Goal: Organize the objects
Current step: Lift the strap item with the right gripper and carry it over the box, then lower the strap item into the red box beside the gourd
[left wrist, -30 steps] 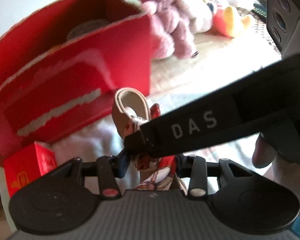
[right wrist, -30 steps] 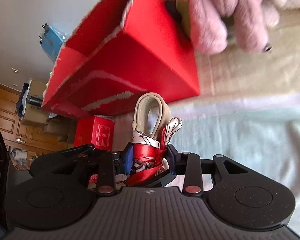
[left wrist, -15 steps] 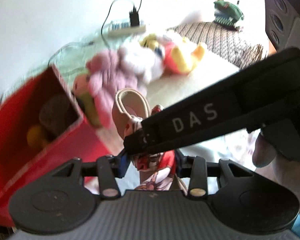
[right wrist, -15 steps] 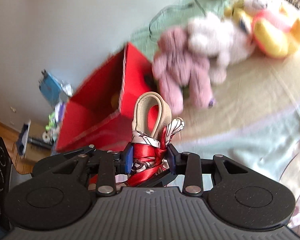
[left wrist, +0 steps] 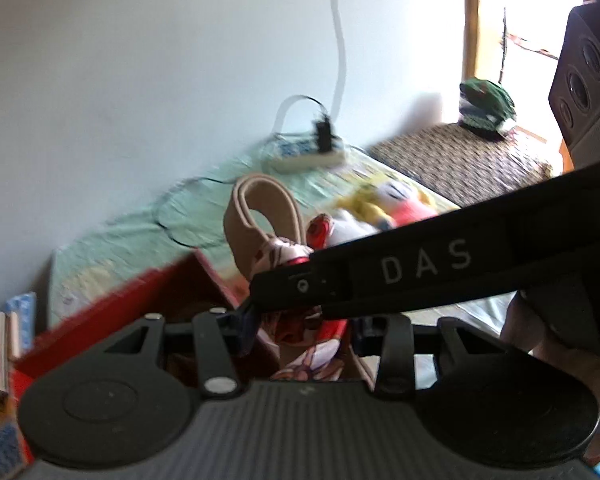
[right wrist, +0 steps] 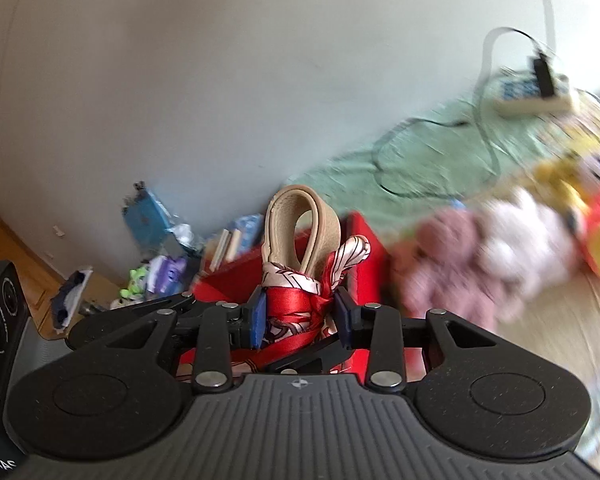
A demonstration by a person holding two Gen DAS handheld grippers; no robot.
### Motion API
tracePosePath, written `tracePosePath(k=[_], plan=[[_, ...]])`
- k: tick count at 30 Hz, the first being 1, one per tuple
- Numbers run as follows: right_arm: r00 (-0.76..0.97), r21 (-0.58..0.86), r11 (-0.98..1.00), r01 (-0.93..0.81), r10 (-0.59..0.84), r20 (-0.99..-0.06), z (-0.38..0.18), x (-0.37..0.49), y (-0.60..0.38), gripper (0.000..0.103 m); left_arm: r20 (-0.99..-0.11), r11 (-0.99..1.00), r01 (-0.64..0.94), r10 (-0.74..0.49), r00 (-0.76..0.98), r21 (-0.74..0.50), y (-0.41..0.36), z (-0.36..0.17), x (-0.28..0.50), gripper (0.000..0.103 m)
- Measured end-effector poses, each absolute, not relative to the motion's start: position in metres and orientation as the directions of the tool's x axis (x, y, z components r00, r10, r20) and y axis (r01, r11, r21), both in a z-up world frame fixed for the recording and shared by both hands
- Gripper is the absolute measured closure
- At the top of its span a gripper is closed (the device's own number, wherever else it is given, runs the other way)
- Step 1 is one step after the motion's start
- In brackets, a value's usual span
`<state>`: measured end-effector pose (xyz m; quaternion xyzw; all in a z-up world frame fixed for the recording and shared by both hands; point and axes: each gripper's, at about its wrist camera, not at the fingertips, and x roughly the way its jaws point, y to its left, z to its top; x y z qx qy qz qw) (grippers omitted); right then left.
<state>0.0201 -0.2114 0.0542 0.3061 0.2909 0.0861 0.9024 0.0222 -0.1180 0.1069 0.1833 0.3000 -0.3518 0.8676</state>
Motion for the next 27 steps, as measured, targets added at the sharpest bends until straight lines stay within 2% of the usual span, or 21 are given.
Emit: tracePosePath(k=[9, 27], plan=[[0.772, 0.578, 0.809, -0.108, 0.434, -0.464, 0.062, 0.103, -0.175, 0.066, -0.653, 0.781, 0.620, -0.433, 0.621, 0.071, -0.063, 0.121, 0.085, 0.062], [0.554, 0.570, 0.817, -0.084, 0.514, -0.655, -0.008, 0.186, -0.115, 0.066, -0.821, 0.849, 0.529, -0.299, 0.485, 0.003, -0.015, 0.039, 0.163, 0.062]])
